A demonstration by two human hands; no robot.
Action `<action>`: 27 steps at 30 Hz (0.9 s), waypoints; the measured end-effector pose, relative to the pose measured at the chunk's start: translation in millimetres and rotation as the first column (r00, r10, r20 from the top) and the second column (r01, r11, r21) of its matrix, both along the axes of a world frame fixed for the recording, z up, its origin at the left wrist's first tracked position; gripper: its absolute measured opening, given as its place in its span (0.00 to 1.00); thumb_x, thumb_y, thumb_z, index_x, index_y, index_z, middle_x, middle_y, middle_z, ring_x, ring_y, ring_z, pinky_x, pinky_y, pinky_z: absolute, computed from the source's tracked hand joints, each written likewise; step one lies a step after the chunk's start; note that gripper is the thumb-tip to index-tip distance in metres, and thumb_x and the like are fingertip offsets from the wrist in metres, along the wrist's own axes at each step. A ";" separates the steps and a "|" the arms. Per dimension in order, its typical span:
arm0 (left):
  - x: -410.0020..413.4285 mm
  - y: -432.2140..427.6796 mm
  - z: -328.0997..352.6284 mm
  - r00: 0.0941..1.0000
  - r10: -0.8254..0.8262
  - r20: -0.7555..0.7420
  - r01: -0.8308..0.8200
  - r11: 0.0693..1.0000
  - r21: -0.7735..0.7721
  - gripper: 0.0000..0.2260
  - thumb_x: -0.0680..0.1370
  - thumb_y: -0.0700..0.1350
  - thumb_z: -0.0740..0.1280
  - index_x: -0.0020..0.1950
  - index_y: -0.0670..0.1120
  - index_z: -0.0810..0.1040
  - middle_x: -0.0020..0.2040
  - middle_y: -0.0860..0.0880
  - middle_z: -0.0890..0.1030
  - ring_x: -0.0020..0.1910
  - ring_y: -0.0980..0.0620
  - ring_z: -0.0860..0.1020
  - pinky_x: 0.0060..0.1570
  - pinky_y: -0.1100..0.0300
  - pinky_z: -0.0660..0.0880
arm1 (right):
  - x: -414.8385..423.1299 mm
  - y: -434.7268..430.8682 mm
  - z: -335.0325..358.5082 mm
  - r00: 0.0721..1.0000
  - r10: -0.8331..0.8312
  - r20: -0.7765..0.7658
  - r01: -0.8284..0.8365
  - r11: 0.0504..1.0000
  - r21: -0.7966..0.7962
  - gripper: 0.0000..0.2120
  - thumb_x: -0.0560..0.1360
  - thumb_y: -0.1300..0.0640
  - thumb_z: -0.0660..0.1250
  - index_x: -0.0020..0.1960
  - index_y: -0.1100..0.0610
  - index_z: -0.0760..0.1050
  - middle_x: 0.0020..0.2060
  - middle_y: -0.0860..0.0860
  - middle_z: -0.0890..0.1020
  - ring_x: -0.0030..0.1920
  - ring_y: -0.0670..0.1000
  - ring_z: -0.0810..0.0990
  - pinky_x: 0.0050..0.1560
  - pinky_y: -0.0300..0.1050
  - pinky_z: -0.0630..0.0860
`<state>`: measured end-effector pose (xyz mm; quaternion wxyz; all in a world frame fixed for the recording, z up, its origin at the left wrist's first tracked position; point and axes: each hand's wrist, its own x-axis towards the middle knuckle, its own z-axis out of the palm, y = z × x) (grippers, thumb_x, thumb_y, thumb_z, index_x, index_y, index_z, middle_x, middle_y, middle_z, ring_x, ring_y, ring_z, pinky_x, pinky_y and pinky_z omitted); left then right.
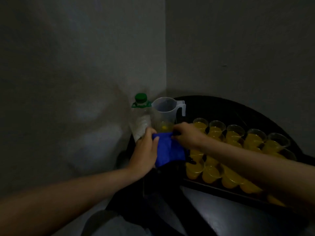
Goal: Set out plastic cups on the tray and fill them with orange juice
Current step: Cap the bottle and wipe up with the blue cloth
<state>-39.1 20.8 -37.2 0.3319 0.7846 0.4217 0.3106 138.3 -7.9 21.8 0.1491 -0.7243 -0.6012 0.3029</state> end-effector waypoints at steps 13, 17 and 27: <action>-47.7 23.7 -109.6 0.969 -0.068 -0.238 -0.014 0.945 -0.328 0.05 0.85 0.47 0.60 0.60 0.50 0.68 0.46 0.45 0.82 0.36 0.48 0.82 0.31 0.55 0.78 | -78.0 9.2 -113.2 0.977 0.006 0.211 0.041 0.975 -0.217 0.12 0.79 0.61 0.62 0.62 0.61 0.70 0.61 0.60 0.77 0.60 0.60 0.78 0.55 0.51 0.74; -53.9 33.5 -124.8 0.889 -0.185 -0.420 0.137 0.980 -0.142 0.18 0.81 0.44 0.68 0.70 0.46 0.68 0.55 0.45 0.80 0.50 0.46 0.81 0.49 0.56 0.77 | -88.4 -1.2 -140.8 0.925 0.086 0.371 -0.020 0.984 -0.177 0.25 0.77 0.58 0.68 0.70 0.60 0.63 0.67 0.61 0.70 0.66 0.62 0.71 0.63 0.54 0.71; -81.1 14.5 -142.0 0.446 -0.211 -0.870 0.685 0.706 0.180 0.30 0.85 0.61 0.48 0.75 0.44 0.72 0.76 0.45 0.70 0.75 0.48 0.69 0.77 0.52 0.62 | -97.5 -53.1 -194.9 0.800 0.264 0.539 -0.202 0.964 -0.171 0.45 0.68 0.40 0.23 0.79 0.63 0.36 0.79 0.62 0.39 0.79 0.59 0.34 0.75 0.53 0.35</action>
